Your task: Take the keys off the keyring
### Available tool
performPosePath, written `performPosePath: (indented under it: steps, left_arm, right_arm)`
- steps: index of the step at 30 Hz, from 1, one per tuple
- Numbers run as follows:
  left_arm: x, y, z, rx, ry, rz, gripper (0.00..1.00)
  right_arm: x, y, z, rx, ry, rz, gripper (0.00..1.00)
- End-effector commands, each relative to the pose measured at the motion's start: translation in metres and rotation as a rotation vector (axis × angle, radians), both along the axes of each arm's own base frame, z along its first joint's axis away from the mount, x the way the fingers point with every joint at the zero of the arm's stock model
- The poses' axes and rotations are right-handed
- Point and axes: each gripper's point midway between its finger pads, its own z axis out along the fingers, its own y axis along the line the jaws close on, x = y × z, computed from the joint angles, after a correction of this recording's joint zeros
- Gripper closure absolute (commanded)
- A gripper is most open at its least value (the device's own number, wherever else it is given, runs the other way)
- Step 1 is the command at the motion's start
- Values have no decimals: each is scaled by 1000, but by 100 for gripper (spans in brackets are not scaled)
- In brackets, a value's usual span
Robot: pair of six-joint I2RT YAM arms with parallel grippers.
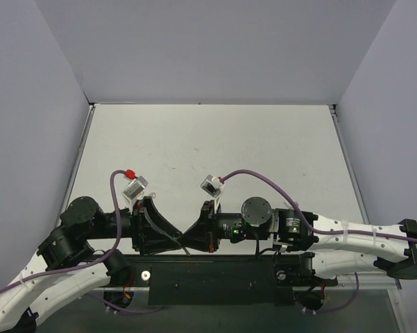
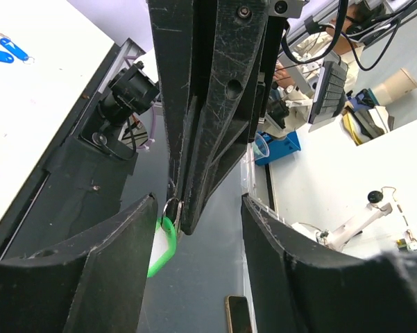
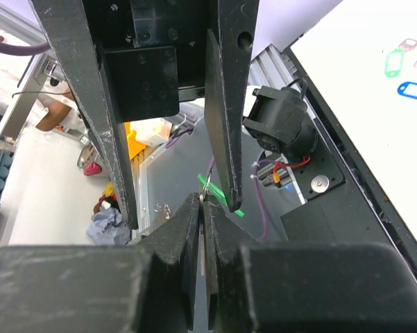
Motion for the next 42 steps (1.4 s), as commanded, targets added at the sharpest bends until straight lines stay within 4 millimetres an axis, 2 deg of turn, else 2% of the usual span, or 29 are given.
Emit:
performPosePath:
  steps: [1, 3, 6, 12, 21, 25, 36, 42]
  left_arm:
    - [1, 5, 32, -95, -60, 33, 37]
    - [3, 5, 37, -114, -65, 46, 34]
    - [10, 6, 40, -117, -65, 95, 22]
    - [28, 17, 46, -177, -66, 243, 21]
    - [30, 22, 43, -294, -24, 274, 34]
    - [34, 29, 42, -344, -4, 311, 37]
    - [36, 23, 36, -330, 11, 304, 49]
    - [36, 20, 36, -321, 6, 287, 52]
  right_arm:
    - [7, 3, 37, 119, -43, -38, 100]
    - [8, 3, 39, 124, -44, -41, 100]
    - [7, 2, 40, 128, -46, -43, 100]
    - [10, -2, 44, 148, -58, -64, 100]
    - [18, -12, 49, 195, -65, -125, 100]
    - [19, -14, 48, 208, -67, -131, 100]
    - [18, -6, 49, 207, -71, -116, 100]
    - [17, -3, 48, 202, -68, -109, 100]
